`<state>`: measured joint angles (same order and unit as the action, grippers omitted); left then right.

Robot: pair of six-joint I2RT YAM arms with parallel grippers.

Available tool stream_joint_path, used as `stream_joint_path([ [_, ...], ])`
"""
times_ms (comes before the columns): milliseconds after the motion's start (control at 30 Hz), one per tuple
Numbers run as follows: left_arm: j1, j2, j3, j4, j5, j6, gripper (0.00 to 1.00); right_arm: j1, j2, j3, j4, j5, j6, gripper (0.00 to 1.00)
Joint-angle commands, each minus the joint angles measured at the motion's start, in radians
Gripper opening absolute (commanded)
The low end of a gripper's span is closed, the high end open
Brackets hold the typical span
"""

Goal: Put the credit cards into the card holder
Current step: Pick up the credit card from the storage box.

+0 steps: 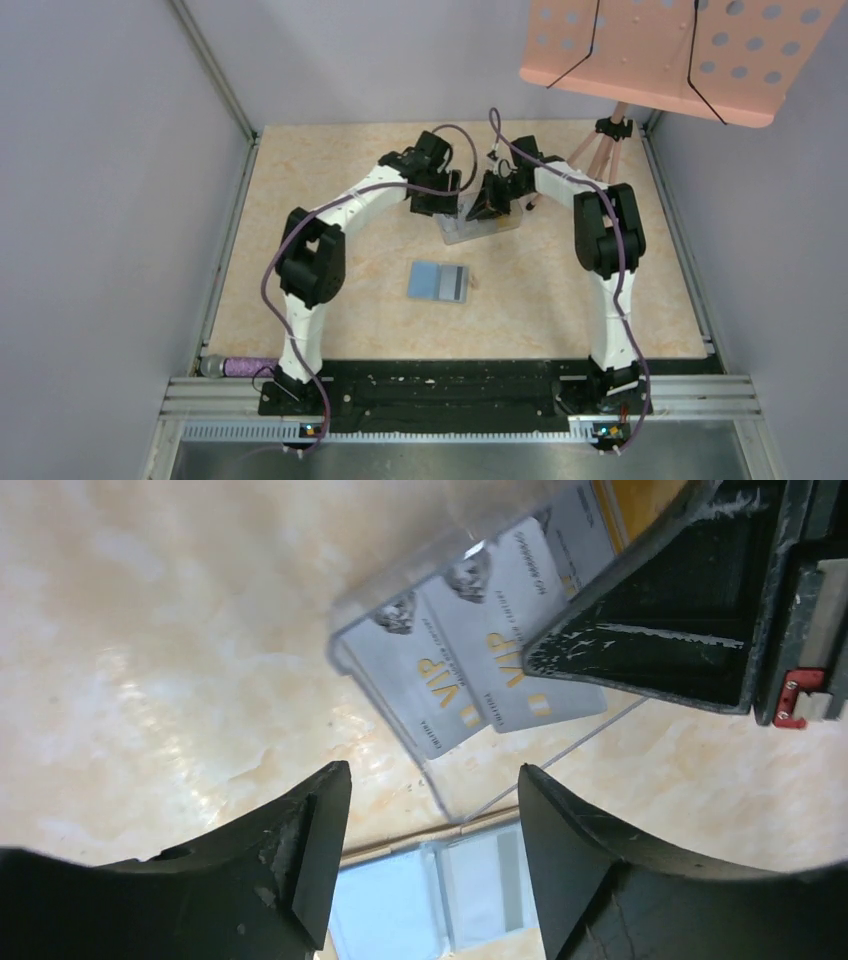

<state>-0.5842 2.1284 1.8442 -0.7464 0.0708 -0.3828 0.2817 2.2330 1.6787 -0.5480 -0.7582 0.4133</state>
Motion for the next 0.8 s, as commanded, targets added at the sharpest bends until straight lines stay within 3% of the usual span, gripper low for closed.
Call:
stream_joint_path([
  [0,0.062,-0.199,-0.139,0.212,-0.005,-0.102,0.72,-0.027,-0.097,-0.035,0.068,-0.04,0.03,0.0],
  [167,0.115,-0.323,-0.335,0.41,0.081,-0.167,0.99,-0.032,-0.116,-0.062,0.072,-0.048,0.02,0.0],
  [267,0.15,-0.383,-0.462,0.576,0.186,-0.228,0.99,-0.036,-0.125,-0.077,0.078,-0.054,0.022,0.0],
  [333,0.168,-0.404,-0.535,0.72,0.281,-0.266,0.99,-0.04,-0.131,-0.091,0.09,-0.065,0.032,0.08],
  [433,0.181,-0.389,-0.558,0.779,0.358,-0.313,0.99,-0.042,-0.135,-0.108,0.097,-0.064,0.045,0.15],
  [633,0.179,-0.307,-0.503,0.716,0.462,-0.326,0.88,-0.042,-0.15,-0.123,0.104,-0.06,0.056,0.17],
  [767,0.175,-0.262,-0.485,0.703,0.512,-0.334,0.67,-0.043,-0.156,-0.12,0.115,-0.076,0.059,0.21],
])
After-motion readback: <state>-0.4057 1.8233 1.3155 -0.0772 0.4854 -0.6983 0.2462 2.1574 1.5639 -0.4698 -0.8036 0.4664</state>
